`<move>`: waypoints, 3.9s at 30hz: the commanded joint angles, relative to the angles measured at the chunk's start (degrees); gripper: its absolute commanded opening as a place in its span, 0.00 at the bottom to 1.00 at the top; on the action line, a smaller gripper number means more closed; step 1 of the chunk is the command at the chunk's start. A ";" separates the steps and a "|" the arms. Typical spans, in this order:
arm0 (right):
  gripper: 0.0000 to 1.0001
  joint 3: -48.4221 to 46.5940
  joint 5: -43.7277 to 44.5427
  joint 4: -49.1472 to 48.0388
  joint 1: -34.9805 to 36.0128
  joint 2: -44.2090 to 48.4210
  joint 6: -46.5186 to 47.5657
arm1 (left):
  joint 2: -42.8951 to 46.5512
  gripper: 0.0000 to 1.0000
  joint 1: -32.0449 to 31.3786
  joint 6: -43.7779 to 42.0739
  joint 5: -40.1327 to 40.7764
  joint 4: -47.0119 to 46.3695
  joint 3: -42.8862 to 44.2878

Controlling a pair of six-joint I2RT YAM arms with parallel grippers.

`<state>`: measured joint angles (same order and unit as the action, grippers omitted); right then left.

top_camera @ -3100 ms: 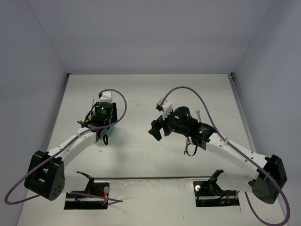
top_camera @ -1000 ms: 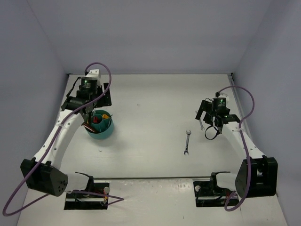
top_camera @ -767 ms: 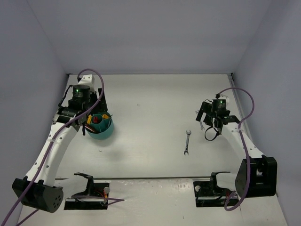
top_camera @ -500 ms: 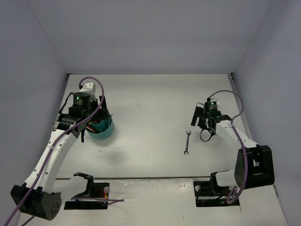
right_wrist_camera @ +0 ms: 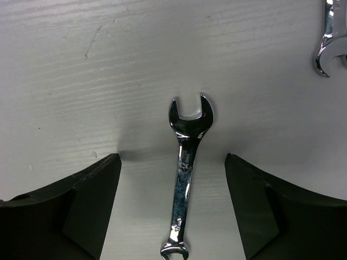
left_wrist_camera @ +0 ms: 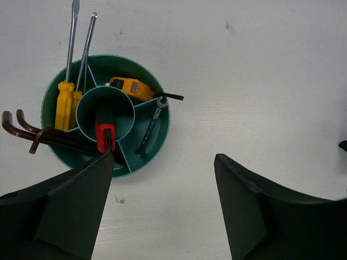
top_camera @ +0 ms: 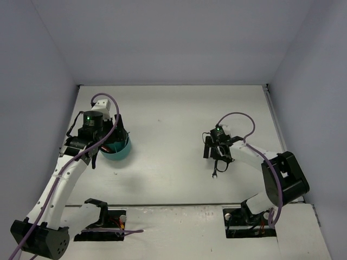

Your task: Sort the tools into containers

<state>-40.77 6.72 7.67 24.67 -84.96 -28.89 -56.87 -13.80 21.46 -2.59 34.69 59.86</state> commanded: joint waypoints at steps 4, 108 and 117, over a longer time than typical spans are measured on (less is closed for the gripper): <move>0.66 0.69 3.97 0.86 3.11 -2.46 -5.14 | 1.68 0.71 0.36 0.68 -0.21 -3.94 0.44; 0.74 -14.78 -12.88 -22.75 13.09 15.25 18.06 | -4.47 0.00 -7.18 -2.48 9.79 -18.91 1.30; 0.74 -9.80 -14.52 -21.29 7.30 19.17 18.87 | -4.52 0.00 -4.24 -11.78 10.90 -22.06 0.31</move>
<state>-51.13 -7.28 -11.28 32.76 -68.23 -10.57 -61.52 -19.09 15.65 7.03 17.38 57.71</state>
